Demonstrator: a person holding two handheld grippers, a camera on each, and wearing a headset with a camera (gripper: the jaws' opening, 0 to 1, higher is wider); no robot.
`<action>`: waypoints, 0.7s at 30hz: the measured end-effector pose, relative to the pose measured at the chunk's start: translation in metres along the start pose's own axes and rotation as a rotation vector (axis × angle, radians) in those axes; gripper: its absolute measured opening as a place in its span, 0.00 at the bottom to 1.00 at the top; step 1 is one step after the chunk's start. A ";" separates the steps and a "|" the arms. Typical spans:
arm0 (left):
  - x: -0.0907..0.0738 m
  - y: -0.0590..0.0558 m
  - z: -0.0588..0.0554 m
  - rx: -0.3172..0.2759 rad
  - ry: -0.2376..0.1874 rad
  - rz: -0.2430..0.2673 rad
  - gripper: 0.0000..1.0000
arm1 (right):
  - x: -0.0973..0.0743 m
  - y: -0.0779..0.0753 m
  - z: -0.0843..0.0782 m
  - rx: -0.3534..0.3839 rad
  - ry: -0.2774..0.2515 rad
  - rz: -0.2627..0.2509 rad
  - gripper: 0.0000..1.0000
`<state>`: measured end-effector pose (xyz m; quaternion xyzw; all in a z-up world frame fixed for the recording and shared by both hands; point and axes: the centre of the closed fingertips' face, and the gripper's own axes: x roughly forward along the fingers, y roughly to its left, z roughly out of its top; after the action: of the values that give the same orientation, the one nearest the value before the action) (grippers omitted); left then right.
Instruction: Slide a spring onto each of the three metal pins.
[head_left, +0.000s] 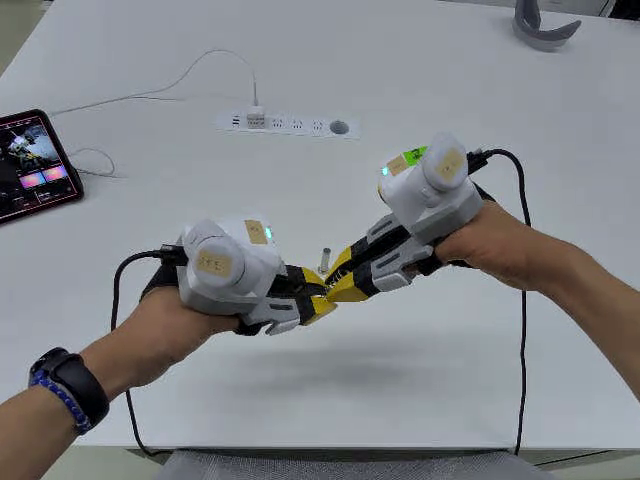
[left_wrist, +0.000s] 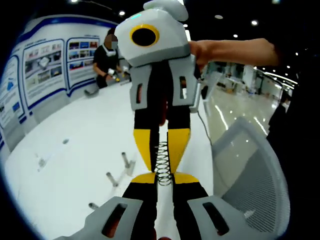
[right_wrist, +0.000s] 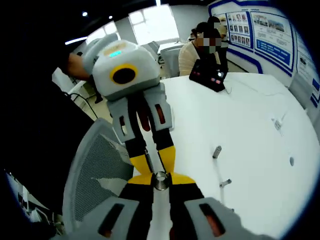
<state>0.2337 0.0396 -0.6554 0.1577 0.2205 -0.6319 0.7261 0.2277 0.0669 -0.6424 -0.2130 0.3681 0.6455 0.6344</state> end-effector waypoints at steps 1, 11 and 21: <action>0.001 -0.001 -0.001 0.003 0.003 -0.002 0.10 | 0.001 0.001 -0.001 -0.011 0.015 0.001 0.13; -0.001 0.000 -0.005 0.014 0.013 -0.001 0.10 | 0.004 -0.005 -0.004 -0.011 0.012 -0.001 0.12; -0.004 0.010 -0.019 -0.053 0.018 0.053 0.25 | 0.002 -0.016 -0.007 0.021 -0.005 -0.034 0.12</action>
<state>0.2411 0.0547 -0.6700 0.1500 0.2393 -0.6049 0.7445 0.2418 0.0618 -0.6516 -0.2109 0.3696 0.6312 0.6484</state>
